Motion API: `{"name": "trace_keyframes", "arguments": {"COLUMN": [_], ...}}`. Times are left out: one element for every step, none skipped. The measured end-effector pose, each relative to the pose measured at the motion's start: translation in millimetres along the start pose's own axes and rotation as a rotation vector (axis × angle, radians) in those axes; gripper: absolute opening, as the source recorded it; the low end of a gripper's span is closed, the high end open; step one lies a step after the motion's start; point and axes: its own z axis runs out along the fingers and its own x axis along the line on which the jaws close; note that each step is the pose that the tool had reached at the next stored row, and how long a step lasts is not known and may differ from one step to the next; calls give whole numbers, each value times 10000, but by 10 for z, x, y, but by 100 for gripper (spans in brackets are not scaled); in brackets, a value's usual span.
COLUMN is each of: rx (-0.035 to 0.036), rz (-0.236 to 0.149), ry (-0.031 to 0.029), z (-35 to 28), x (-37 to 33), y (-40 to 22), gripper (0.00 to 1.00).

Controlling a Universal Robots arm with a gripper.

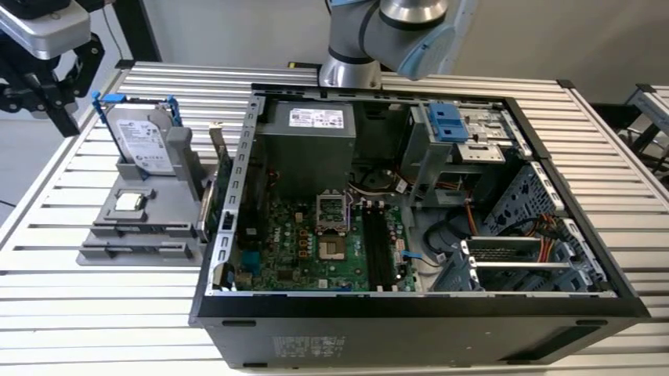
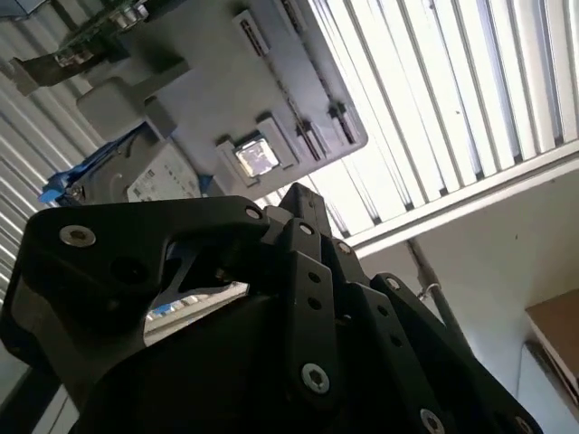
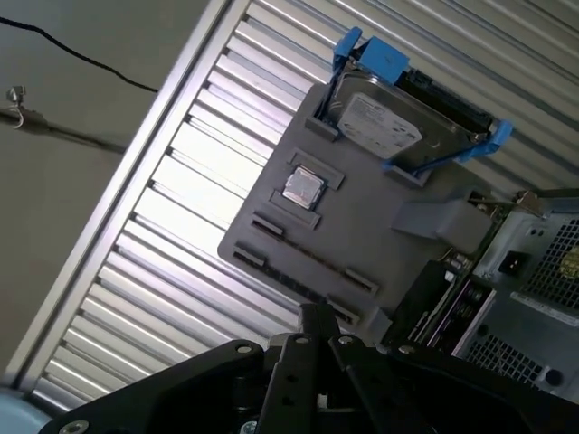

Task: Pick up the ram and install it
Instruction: 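Pick up the ram and move it above insertion slot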

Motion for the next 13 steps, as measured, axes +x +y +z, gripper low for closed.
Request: {"name": "trace_keyframes", "arguments": {"rx": [-1,-1,-2,-4,-4,-5,-6,-8,-9,-10,-12,-13,-14], "rz": [-145,-305,-464,-642,-830,-1006,-1179,-1352,-1516,-1676,-1837,-2012,-2172], "ry": [8,16,23,32,43,52,61,69,77,85,93,102,110], "z": [-1,-3,-3,-4,-5,-5,-6,-7,-7,-8,-9,-10,-10], "x": [0,0,0,0,0,0,0,0,0,0,0,0,0], "y": [0,0,0,0,1,0,1,1,1,1,1,1,1], "gripper": [0,0,0,0,0,0,0,0,0,0,0,0,0]}}
